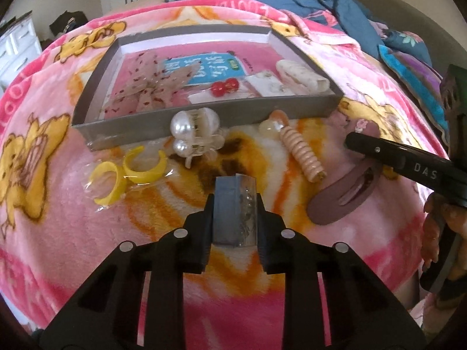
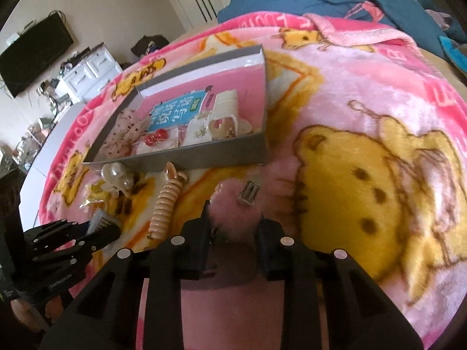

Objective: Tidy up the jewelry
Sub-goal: 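Grasp the pink pompom keychain with the right tool while the left tool grasps the blue earring box, then carry the pompom with the right tool while the left tool carries the blue box over the tray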

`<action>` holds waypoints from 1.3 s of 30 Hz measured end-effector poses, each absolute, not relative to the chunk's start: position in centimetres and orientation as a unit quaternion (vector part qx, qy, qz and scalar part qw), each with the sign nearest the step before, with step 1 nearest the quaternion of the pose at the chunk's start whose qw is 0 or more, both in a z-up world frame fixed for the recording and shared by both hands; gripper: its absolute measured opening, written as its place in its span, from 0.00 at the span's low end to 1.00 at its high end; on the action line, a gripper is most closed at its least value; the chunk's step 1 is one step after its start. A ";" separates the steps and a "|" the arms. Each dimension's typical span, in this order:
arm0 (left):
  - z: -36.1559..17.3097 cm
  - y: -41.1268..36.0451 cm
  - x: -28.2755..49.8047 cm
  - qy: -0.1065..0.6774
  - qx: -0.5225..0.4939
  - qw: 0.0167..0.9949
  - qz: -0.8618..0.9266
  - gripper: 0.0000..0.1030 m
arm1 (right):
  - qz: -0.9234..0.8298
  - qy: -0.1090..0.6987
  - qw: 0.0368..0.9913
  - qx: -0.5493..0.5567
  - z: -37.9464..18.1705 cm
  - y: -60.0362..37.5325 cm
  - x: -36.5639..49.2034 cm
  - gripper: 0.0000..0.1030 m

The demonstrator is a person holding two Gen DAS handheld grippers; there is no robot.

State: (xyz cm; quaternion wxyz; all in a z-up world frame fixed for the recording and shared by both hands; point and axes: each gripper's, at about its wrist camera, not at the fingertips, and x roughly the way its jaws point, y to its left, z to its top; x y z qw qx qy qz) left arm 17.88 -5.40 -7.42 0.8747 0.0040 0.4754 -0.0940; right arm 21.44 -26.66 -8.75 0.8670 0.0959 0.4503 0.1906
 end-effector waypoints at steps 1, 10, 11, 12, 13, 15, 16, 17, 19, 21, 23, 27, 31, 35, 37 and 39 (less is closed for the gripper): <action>-7.2 -5.6 17.6 0.471 0.008 0.877 -0.095 0.17 | 0.189 0.447 0.869 0.099 -8.6 -26.9 21.2 0.25; -5.1 -6.3 16.1 0.452 0.006 0.885 -0.113 0.17 | 0.167 0.412 0.889 0.109 -5.9 -29.6 18.8 0.25; -4.8 -6.3 15.9 0.450 0.005 0.886 -0.115 0.17 | 0.166 0.409 0.891 0.109 -5.7 -29.8 18.7 0.25; -4.6 -6.3 15.7 0.447 0.003 0.887 -0.117 0.17 | 0.165 0.406 0.892 0.110 -5.4 -30.0 18.4 0.25; -4.4 -6.3 15.5 0.445 0.002 0.887 -0.118 0.17 | 0.165 0.403 0.893 0.111 -5.1 -30.2 18.2 0.25; -3.7 -6.3 15.0 0.439 0.001 0.890 -0.122 0.17 | 0.167 0.397 0.896 0.112 -4.4 -30.4 17.7 0.25; -3.3 -6.2 14.7 0.436 0.000 0.891 -0.123 0.17 | 0.168 0.395 0.896 0.111 -4.1 -30.4 17.5 0.25; -3.0 -6.0 14.5 0.433 -0.002 0.893 -0.124 0.17 | 0.171 0.392 0.897 0.108 -3.7 -30.2 17.1 0.25; -2.4 -5.6 14.1 0.428 -0.007 0.895 -0.124 0.17 | 0.177 0.388 0.899 0.105 -3.1 -29.8 16.4 0.25; -1.9 -5.2 13.7 0.422 -0.010 0.898 -0.124 0.17 | 0.183 0.384 0.899 0.103 -2.7 -29.5 15.9 0.25; -1.4 -4.7 13.3 0.416 -0.013 0.901 -0.122 0.17 | 0.192 0.381 0.899 0.101 -2.3 -28.8 15.3 0.25; -0.8 -3.4 12.7 0.409 -0.023 0.905 -0.115 0.17 | 0.208 0.375 0.898 0.099 -1.5 -27.3 14.3 0.25; -0.2 -2.0 12.1 0.403 -0.032 0.909 -0.105 0.17 | 0.223 0.374 0.895 0.092 -1.0 -25.6 13.9 0.25; 0.4 -0.5 11.6 0.394 -0.040 0.914 -0.092 0.17 | 0.235 0.372 0.894 0.085 -0.6 -24.0 13.7 0.25; 0.6 0.2 11.4 0.391 -0.041 0.915 -0.088 0.17 | 0.243 0.372 0.892 0.083 -0.4 -23.1 13.7 0.25; 0.8 0.7 11.3 0.389 -0.042 0.917 -0.083 0.17 | 0.248 0.372 0.891 0.080 -0.2 -22.3 13.6 0.25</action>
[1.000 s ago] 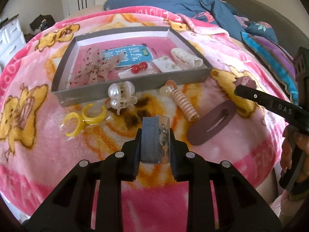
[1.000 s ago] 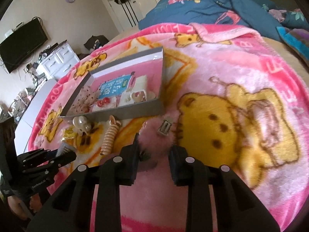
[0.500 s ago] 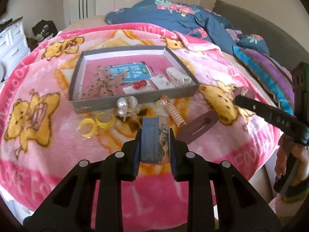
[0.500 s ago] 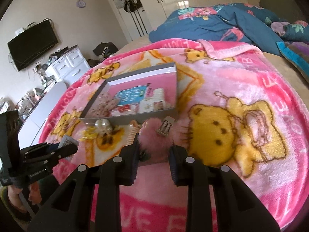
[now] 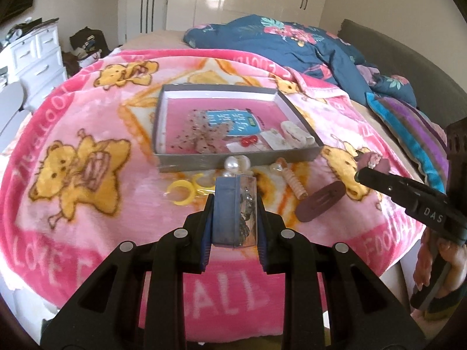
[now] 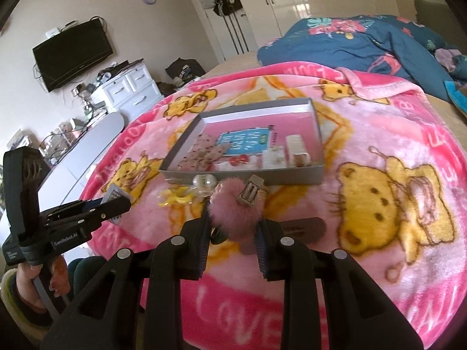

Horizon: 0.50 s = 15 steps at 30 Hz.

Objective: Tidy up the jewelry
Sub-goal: 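Carry the pompom with the right tool while the left tool carries the blue box over the tray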

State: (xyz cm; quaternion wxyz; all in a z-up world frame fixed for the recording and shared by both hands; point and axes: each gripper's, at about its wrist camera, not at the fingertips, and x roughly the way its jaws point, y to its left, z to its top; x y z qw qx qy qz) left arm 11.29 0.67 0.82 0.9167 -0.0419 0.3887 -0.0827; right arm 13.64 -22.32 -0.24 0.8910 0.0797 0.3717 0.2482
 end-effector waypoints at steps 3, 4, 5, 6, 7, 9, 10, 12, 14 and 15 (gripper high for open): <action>1.1 1.4 11.2 0.385 -0.042 0.919 -0.078 0.17 | 0.257 0.371 0.889 0.074 0.1 -21.0 13.7 0.25; 1.3 1.6 11.1 0.384 -0.042 0.919 -0.075 0.17 | 0.260 0.370 0.889 0.072 0.1 -20.8 13.7 0.25; 1.3 1.8 11.1 0.384 -0.042 0.919 -0.074 0.17 | 0.263 0.370 0.888 0.070 0.2 -20.4 13.8 0.25; 1.4 2.0 11.1 0.384 -0.042 0.920 -0.074 0.17 | 0.265 0.369 0.888 0.068 0.4 -20.1 13.8 0.25; 1.4 2.2 11.2 0.383 -0.041 0.920 -0.073 0.17 | 0.268 0.368 0.888 0.066 0.5 -19.7 13.9 0.25; 1.5 2.5 11.3 0.383 -0.040 0.920 -0.071 0.17 | 0.272 0.366 0.888 0.066 0.7 -19.3 14.0 0.25; 1.6 2.7 11.4 0.382 -0.040 0.920 -0.070 0.17 | 0.274 0.366 0.887 0.064 0.8 -19.0 14.1 0.25; 1.7 3.0 11.6 0.381 -0.040 0.921 -0.069 0.17 | 0.276 0.364 0.887 0.064 1.0 -18.5 14.3 0.25; 1.8 3.4 11.9 0.379 -0.042 0.922 -0.068 0.17 | 0.281 0.364 0.886 0.063 1.2 -18.0 14.6 0.25; 1.9 3.6 12.1 0.378 -0.043 0.922 -0.067 0.17 | 0.282 0.363 0.886 0.062 1.2 -17.8 14.8 0.25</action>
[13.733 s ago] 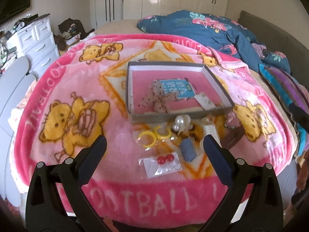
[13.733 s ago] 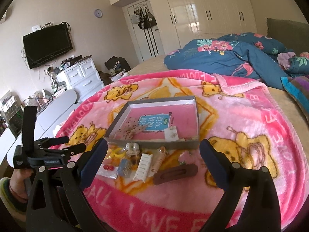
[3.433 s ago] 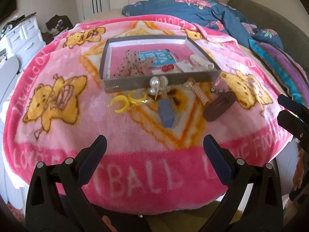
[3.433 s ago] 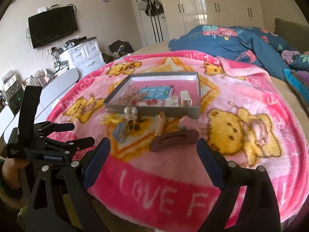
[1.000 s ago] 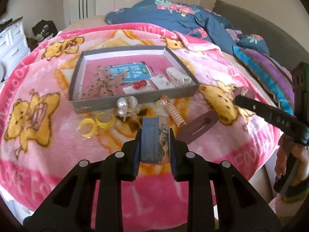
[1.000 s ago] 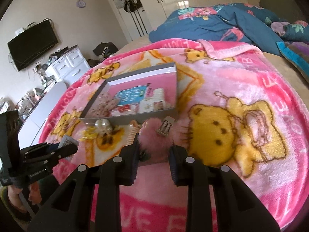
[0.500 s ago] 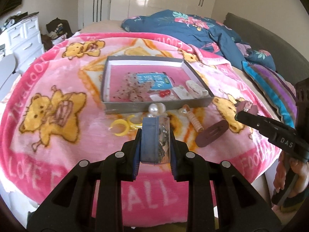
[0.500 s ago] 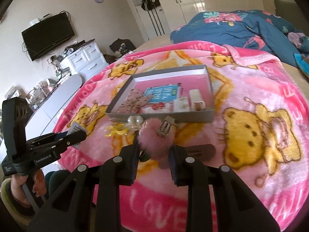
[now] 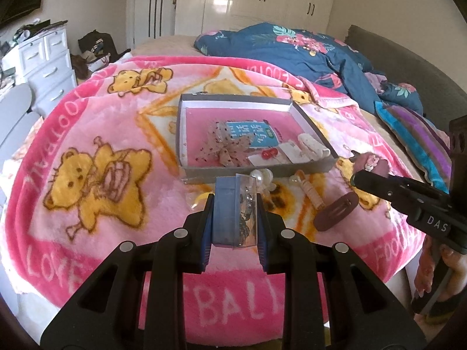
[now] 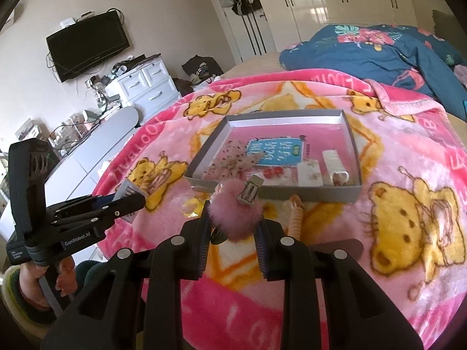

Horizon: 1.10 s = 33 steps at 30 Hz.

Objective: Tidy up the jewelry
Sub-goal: 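Carry the pompom with the right tool while the left tool carries the blue box over the tray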

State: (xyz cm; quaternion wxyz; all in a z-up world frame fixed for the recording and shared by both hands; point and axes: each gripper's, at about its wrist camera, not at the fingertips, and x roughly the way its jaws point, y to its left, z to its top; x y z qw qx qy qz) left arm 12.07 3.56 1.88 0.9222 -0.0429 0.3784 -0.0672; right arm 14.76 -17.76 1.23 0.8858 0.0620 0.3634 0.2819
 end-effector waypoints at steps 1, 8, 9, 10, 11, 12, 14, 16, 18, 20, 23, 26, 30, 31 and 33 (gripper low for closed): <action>1.9 3.7 12.3 0.378 -0.045 0.922 -0.066 0.17 | 0.283 0.363 0.886 0.062 1.3 -17.5 14.9 0.25; 2.3 4.8 14.5 0.376 -0.055 0.923 -0.061 0.17 | 0.290 0.357 0.886 0.059 2.1 -16.0 16.6 0.25; 2.3 4.8 14.8 0.376 -0.055 0.923 -0.060 0.17 | 0.291 0.356 0.886 0.060 2.2 -15.9 16.8 0.25; 2.3 4.8 15.3 0.376 -0.054 0.923 -0.060 0.17 | 0.291 0.355 0.887 0.059 2.3 -15.8 17.1 0.25; 2.3 4.8 15.6 0.376 -0.054 0.923 -0.060 0.17 | 0.290 0.354 0.887 0.058 2.4 -15.7 17.3 0.25; 2.4 4.8 16.1 0.376 -0.054 0.923 -0.059 0.17 | 0.290 0.354 0.887 0.057 2.5 -15.6 17.6 0.25; 2.4 4.7 16.9 0.376 -0.052 0.923 -0.060 0.17 | 0.288 0.351 0.889 0.056 2.7 -15.6 18.2 0.25; 2.5 4.4 17.6 0.376 -0.050 0.923 -0.060 0.17 | 0.284 0.349 0.891 0.058 2.9 -15.6 18.8 0.25; 2.5 4.3 18.1 0.377 -0.047 0.923 -0.061 0.17 | 0.282 0.346 0.893 0.059 3.1 -15.8 19.3 0.25; 2.4 4.0 18.9 0.378 -0.043 0.923 -0.061 0.17 | 0.277 0.344 0.895 0.057 3.2 -15.9 19.9 0.25; 2.3 3.7 19.8 0.381 -0.040 0.922 -0.063 0.17 | 0.271 0.343 0.898 0.058 3.3 -16.3 20.9 0.25; 2.2 3.3 20.7 0.382 -0.035 0.921 -0.065 0.17 | 0.265 0.344 0.899 0.062 3.1 -16.8 21.9 0.25; 1.7 3.0 21.9 0.386 -0.034 0.920 -0.065 0.17 | 0.257 0.348 0.899 0.062 2.8 -17.1 23.2 0.25; 1.5 2.9 22.3 0.388 -0.032 0.919 -0.064 0.17 | 0.255 0.350 0.899 0.063 2.6 -17.3 23.7 0.25; 1.1 2.8 22.9 0.391 -0.030 0.918 -0.064 0.17 | 0.250 0.353 0.899 0.064 2.3 -17.5 24.5 0.25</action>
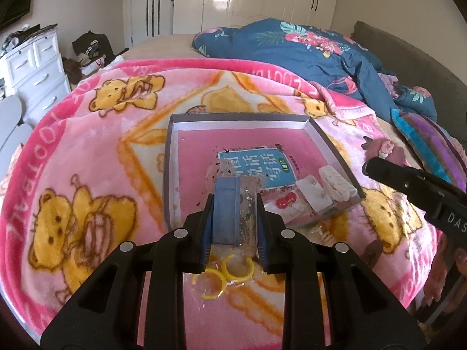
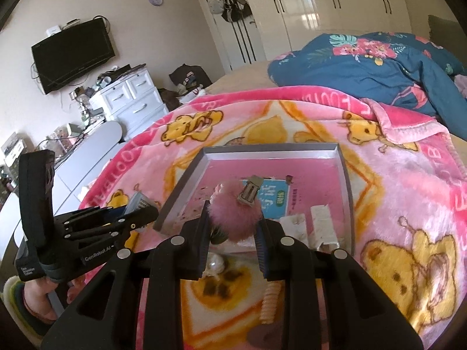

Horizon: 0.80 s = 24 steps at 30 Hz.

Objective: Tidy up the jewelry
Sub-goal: 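Carry the pompom with the right tool while the left tool carries the blue box over the tray, then open the right tool to drop the pompom while the left tool releases the blue box in the tray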

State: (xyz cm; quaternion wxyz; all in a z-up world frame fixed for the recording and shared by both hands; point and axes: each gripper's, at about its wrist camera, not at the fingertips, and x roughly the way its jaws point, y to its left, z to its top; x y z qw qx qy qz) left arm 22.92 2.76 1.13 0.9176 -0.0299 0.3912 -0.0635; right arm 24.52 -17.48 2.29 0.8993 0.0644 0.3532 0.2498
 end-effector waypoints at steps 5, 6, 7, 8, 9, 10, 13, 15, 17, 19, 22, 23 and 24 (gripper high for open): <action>0.1 2.7 24.5 0.401 -0.025 0.914 -0.058 0.17 | 0.233 0.368 0.897 0.072 0.7 -18.0 26.5 0.25; -0.1 2.7 24.8 0.403 -0.024 0.913 -0.057 0.17 | 0.229 0.372 0.897 0.072 0.3 -18.1 26.9 0.25; -0.4 2.8 25.0 0.405 -0.023 0.912 -0.056 0.17 | 0.226 0.376 0.896 0.072 -0.1 -18.1 27.3 0.25; -0.7 2.8 25.3 0.408 -0.021 0.911 -0.054 0.17 | 0.224 0.378 0.895 0.072 -0.3 -18.1 27.5 0.25; -1.0 2.8 25.6 0.412 -0.020 0.910 -0.053 0.17 | 0.221 0.381 0.895 0.071 -0.7 -18.1 27.8 0.25; -1.2 2.9 25.8 0.413 -0.020 0.909 -0.053 0.17 | 0.220 0.385 0.894 0.071 -1.0 -18.0 28.1 0.25; -1.9 3.1 26.5 0.418 -0.020 0.907 -0.050 0.17 | 0.215 0.393 0.891 0.070 -1.8 -17.8 28.9 0.25; -2.5 3.3 27.0 0.422 -0.021 0.905 -0.048 0.17 | 0.210 0.399 0.890 0.067 -2.5 -17.6 29.4 0.25; -2.9 3.4 27.4 0.425 -0.020 0.904 -0.046 0.17 | 0.209 0.403 0.889 0.064 -3.0 -17.3 29.8 0.25; -3.4 3.5 27.8 0.429 -0.019 0.902 -0.045 0.17 | 0.207 0.409 0.887 0.059 -3.6 -17.0 30.2 0.25; -4.0 3.6 28.1 0.435 -0.019 0.899 -0.043 0.17 | 0.204 0.418 0.883 0.059 -4.4 -16.7 30.8 0.25; -4.2 3.6 28.2 0.436 -0.020 0.899 -0.042 0.17 | 0.203 0.422 0.882 0.058 -4.8 -16.6 31.0 0.27; -4.4 3.7 28.3 0.437 -0.020 0.898 -0.041 0.17 | 0.202 0.425 0.881 0.057 -5.0 -16.5 31.1 0.27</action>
